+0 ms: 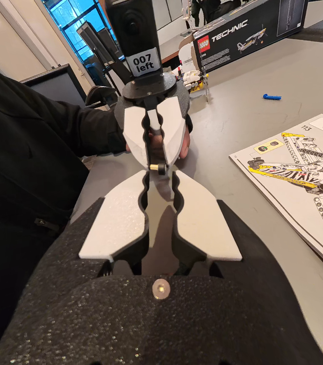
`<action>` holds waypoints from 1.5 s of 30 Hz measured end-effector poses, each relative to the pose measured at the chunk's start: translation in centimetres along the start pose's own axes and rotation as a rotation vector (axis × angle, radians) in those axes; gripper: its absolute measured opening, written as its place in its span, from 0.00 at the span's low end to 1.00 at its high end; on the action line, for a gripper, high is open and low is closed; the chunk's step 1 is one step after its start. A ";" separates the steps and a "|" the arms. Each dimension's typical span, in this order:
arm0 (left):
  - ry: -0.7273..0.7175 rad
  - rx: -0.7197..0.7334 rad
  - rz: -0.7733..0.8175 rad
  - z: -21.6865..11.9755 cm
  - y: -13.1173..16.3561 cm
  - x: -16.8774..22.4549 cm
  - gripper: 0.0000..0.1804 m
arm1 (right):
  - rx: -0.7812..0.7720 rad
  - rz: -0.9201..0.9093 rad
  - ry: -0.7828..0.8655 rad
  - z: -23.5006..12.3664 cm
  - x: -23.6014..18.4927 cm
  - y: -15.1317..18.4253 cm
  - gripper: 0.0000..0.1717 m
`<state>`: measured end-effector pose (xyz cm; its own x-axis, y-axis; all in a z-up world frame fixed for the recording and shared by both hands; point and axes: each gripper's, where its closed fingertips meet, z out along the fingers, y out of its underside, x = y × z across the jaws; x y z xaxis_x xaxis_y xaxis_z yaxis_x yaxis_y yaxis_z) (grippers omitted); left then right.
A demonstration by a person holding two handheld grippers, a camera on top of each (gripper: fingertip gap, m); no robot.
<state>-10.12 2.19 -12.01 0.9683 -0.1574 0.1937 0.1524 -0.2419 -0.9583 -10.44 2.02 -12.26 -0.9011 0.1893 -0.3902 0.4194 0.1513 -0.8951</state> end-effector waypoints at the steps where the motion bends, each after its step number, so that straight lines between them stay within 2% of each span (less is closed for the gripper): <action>1: -0.003 0.008 -0.005 -0.1 -0.1 -0.1 0.09 | -0.002 -0.002 0.006 0.0 0.0 0.0 0.13; 17: -0.030 -0.002 0.007 0.2 0.0 -0.3 0.09 | -0.005 -0.148 0.162 0.7 -0.2 -0.1 0.13; 45: -0.106 -0.039 0.037 0.5 0.5 -0.9 0.08 | -0.018 -0.136 0.223 0.4 0.5 0.4 0.12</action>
<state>-10.85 2.71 -12.75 0.9890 -0.0649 0.1329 0.1103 -0.2751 -0.9551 -10.80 1.83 -12.91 -0.9038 0.3745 -0.2072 0.2994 0.2073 -0.9313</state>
